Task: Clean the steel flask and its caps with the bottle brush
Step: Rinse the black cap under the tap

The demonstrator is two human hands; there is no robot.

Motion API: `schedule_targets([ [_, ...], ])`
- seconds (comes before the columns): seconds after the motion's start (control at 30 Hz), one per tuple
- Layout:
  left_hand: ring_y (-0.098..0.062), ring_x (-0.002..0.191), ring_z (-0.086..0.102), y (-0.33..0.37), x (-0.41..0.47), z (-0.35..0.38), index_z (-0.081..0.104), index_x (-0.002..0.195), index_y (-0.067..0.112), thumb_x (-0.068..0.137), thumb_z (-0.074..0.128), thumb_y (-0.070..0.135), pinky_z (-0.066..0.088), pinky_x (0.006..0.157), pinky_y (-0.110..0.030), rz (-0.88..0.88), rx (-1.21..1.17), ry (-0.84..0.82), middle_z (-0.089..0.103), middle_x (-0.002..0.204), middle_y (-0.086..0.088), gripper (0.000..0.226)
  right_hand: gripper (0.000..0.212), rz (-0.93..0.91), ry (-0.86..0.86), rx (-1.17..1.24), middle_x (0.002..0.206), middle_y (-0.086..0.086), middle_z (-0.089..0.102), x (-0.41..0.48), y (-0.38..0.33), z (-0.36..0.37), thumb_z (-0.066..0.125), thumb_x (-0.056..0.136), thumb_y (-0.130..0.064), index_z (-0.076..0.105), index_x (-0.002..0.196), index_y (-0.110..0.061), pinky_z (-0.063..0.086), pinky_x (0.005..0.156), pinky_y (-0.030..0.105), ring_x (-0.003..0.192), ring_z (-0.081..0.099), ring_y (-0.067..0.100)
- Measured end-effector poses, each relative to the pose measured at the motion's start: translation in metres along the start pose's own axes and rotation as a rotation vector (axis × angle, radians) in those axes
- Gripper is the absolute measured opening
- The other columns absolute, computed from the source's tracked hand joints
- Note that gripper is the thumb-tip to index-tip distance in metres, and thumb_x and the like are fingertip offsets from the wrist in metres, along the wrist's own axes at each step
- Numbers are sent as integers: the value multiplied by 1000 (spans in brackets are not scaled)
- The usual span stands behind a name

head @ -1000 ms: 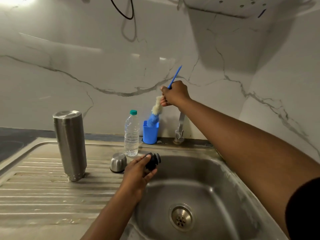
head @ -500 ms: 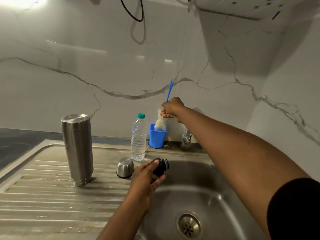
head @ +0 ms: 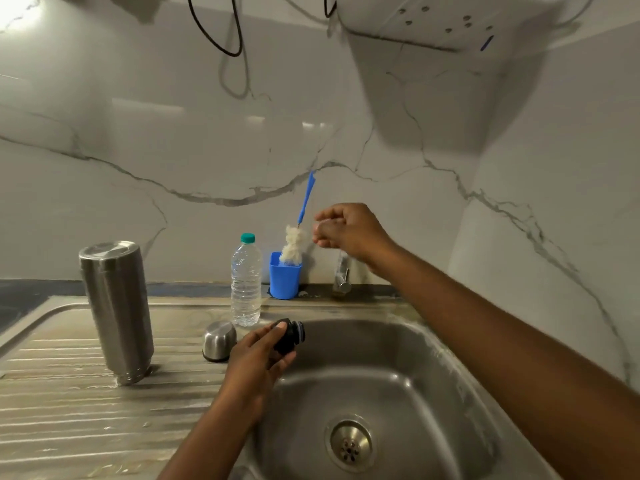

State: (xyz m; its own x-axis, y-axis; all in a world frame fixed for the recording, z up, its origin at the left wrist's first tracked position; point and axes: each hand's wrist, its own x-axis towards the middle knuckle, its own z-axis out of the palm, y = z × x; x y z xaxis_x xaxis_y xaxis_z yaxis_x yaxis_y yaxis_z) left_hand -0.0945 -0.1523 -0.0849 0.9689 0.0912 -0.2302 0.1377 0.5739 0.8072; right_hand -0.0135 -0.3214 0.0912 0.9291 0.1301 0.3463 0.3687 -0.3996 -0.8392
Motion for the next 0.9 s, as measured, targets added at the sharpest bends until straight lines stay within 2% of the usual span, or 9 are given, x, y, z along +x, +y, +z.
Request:
schedule_targets([
  [0.07, -37, 117, 68, 1, -3, 6, 69, 119, 4, 96, 71, 13, 57, 101, -49, 27, 16, -24, 70, 122, -24, 25, 18, -52, -74, -124, 98, 0, 79, -26, 16, -6, 78, 89, -16, 74, 106, -23, 62, 93, 41, 93, 76, 17],
  [0.2, -36, 113, 71, 4, -8, 28, 70, 120, 0, 92, 74, 17, 60, 95, -45, 44, 104, -117, 75, 116, -24, 32, 58, -32, -272, -323, 130, -7, 70, -76, 48, -10, 87, 81, -26, 65, 135, -30, 56, 102, 35, 116, 67, 9],
  [0.3, -34, 103, 74, 8, -10, 54, 73, 113, 4, 92, 75, 21, 58, 95, -47, 86, 231, -198, 79, 106, -19, 27, 75, -40, -273, -401, 139, -11, 64, -95, 75, -7, 89, 77, -37, 56, 144, -36, 53, 105, 33, 123, 61, 7],
  [0.37, -37, 105, 74, 10, -8, 67, 76, 111, 9, 93, 75, 29, 57, 103, -54, 131, 345, -228, 80, 103, -15, 27, 73, -47, -169, -366, 138, -13, 64, -101, 89, -5, 88, 79, -38, 56, 144, -37, 52, 104, 28, 122, 60, 4],
  [0.43, -41, 106, 74, 10, 0, 78, 79, 107, 10, 94, 75, 35, 57, 103, -58, 172, 412, -235, 81, 100, -14, 28, 69, -33, -72, -278, 136, -14, 65, -101, 97, -6, 88, 80, -37, 58, 142, -36, 51, 101, 22, 120, 61, 2],
  [0.57, -35, 94, 78, 13, 32, 91, 76, 104, 7, 97, 70, 43, 65, 90, -47, 222, 463, -162, 80, 97, -15, 37, 62, -10, 69, -230, 121, -12, 72, -84, 106, -23, 92, 75, -36, 68, 132, -30, 57, 97, 25, 110, 67, 1],
  [0.7, -29, 96, 76, 3, 71, 89, 75, 104, 10, 102, 68, 27, 65, 80, -33, 271, 571, -100, 76, 105, -16, 18, 59, 38, 105, -226, 114, -10, 74, -63, 112, -51, 95, 71, -38, 71, 124, -28, 53, 84, 17, 105, 68, 5],
  [0.83, -22, 84, 71, -13, 105, 96, 74, 109, 9, 103, 67, 15, 64, 80, -33, 293, 677, -84, 74, 96, -13, 11, 60, 58, 115, -258, 110, -14, 74, -52, 129, -60, 95, 66, -45, 72, 119, -30, 56, 87, 25, 101, 69, 3],
  [0.9, -21, 89, 72, -18, 124, 105, 74, 118, 10, 101, 69, 16, 64, 88, -39, 343, 754, -75, 75, 98, -9, 19, 58, 54, 100, -239, 108, -14, 75, -52, 139, -58, 95, 66, -42, 72, 118, -30, 57, 88, 25, 101, 69, 2],
])
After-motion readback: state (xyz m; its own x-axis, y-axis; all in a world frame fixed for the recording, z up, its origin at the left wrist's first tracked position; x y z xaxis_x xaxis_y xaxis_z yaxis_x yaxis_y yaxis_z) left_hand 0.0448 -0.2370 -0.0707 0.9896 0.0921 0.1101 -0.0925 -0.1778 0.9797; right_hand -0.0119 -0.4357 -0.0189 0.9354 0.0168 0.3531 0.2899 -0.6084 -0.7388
